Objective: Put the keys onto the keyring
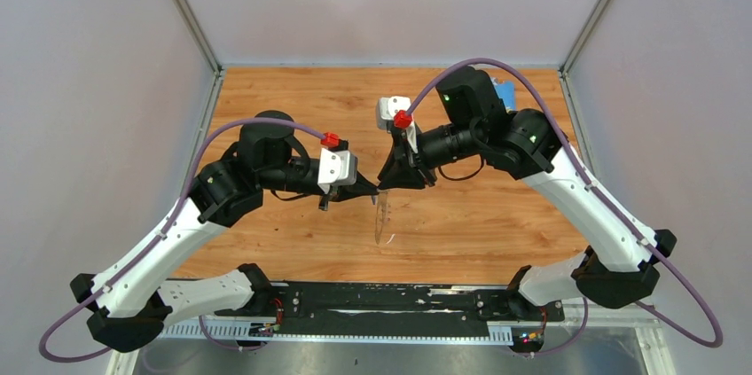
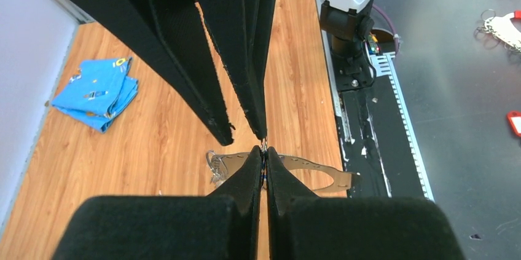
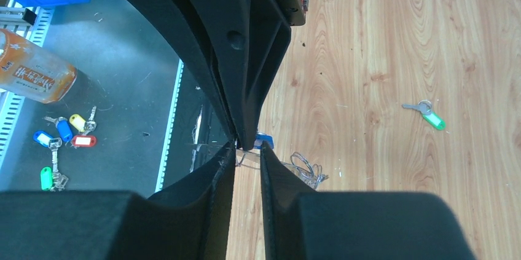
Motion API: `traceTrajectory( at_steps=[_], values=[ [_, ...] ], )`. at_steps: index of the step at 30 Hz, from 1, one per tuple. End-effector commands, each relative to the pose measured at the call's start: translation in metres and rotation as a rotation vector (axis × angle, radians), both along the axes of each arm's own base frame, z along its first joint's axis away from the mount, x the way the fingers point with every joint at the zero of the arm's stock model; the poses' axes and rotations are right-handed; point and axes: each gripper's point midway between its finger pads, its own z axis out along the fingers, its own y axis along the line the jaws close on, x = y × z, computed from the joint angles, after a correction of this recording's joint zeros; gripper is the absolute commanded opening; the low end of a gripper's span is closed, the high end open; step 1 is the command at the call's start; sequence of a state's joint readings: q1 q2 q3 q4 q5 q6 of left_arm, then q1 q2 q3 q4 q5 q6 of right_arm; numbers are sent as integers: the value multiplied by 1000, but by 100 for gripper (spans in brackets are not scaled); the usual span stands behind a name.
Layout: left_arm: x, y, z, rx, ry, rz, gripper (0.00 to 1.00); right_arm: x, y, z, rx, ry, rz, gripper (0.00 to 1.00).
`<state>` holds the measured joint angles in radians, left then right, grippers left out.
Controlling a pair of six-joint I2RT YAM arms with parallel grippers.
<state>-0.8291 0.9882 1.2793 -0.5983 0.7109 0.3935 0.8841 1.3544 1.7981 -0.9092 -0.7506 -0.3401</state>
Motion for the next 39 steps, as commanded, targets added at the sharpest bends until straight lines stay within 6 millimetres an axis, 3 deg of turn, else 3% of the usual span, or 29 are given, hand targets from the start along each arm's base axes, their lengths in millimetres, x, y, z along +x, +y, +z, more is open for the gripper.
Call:
traceTrajectory(
  at_steps=[1, 10, 15, 28, 34, 35, 39],
  values=[
    [-2, 0, 17, -31, -36, -11, 0, -1, 2, -3, -16, -8, -2, 22],
    [0, 0, 18, -30, -40, 7, 0, -5, 0, -9, -38, 14, -8, 37],
    [1, 1, 17, -28, -38, 13, 0, -7, -2, -8, -44, 31, -14, 38],
    [4, -2, 20, -34, -30, 23, 0, -1, 4, -15, -75, 51, -38, 20],
    [0, -1, 19, -37, -22, 5, 0, 8, 6, -9, -21, 8, -84, 1],
    [-1, -2, 19, -37, -17, 3, 2, 11, 6, -7, -4, -7, -106, 0],
    [-6, 1, 22, -50, -9, -8, 28, 13, 5, -2, 88, -41, -140, 0]
  ],
)
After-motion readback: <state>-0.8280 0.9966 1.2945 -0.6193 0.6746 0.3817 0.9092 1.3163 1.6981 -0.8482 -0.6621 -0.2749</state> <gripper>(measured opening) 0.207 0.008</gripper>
